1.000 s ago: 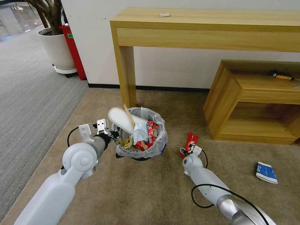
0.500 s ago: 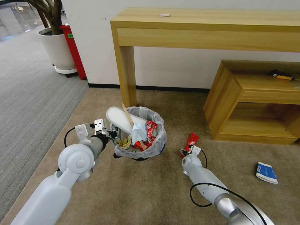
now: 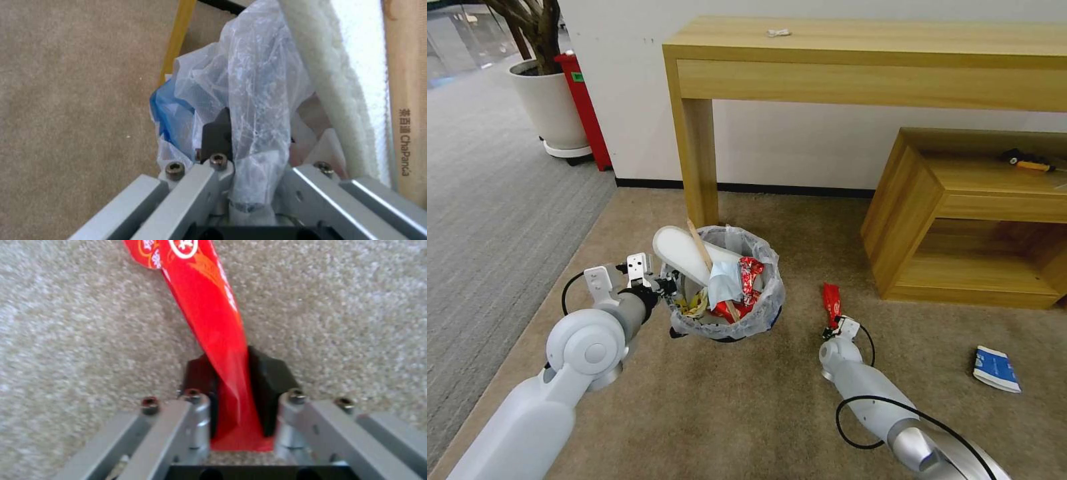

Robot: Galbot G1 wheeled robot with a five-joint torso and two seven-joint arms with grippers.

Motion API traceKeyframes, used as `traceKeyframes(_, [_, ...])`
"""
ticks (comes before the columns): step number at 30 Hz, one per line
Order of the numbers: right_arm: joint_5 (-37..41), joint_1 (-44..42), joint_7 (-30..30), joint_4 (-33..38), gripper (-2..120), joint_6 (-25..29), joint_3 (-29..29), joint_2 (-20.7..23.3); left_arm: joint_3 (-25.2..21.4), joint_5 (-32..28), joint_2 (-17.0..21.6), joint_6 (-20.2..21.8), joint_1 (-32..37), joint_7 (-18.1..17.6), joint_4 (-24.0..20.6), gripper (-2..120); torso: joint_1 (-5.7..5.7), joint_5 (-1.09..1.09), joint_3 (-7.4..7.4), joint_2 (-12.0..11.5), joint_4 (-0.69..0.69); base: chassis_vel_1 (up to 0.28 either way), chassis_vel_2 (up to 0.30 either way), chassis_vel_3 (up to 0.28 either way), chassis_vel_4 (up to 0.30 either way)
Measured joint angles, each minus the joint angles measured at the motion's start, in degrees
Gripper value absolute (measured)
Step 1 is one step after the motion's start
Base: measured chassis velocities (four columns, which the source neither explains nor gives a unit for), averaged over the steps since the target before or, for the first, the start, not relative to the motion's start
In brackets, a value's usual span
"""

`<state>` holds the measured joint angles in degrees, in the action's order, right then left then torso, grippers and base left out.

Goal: Pick up the trash bin and place the garbage on the floor into it.

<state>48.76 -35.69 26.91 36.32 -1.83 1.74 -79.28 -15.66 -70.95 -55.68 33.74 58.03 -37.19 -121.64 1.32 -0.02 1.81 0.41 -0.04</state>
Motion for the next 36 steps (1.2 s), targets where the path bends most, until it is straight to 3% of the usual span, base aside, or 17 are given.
traceKeyframes(3, [-1.79, -0.33, -0.06, -0.33, 2, 0.95, -0.85, 0.17, 0.04, 0.17, -0.11, -0.02, 0.02, -0.01, 0.43, 0, 0.0, 0.01, 0.0, 0.0, 0.01, 0.0, 0.0, 0.0, 0.0])
traceKeyframes(5, [-2.36, -0.57, -0.06, -0.18, 0, 1.25, -1.47, 0.39, 0.2, 0.31, -0.17, -0.02, -0.03, -0.01, 0.82, 0, 0.0, 0.01, 0.0, 0.0, 0.0, 0.0, 0.0, 0.0, 0.0])
traceKeyframes(9, [-3.4, -1.63, 0.16, 1.82, 0, 1.92, -3.3, 1.58, 1.0, 0.97, -0.54, -0.02, -0.45, 0.09, 2.57, 0, 0.0, 0.02, 0.01, 0.0, -0.01, 0.0, 0.0, 0.0, 0.0])
traceKeyframes(19, [-8.61, -5.01, 1.38, 12.61, 0, 4.26, -9.04, 8.42, 3.86, 5.85, -3.31, -0.11, -2.48, 2.24, 12.34, 0, 0.0, -0.01, 0.01, 0.0, -0.02, 0.0, 0.0, 0.0, 0.0])
traceKeyframes(36, [-16.36, -8.07, 3.96, 24.56, 0, 6.05, -12.5, 16.59, 3.99, 9.81, -4.3, -1.24, -4.04, 6.23, 19.9, 0, 0.0, 0.03, 0.01, 0.0, 0.0, 0.0, 0.0, 0.0, 0.0])
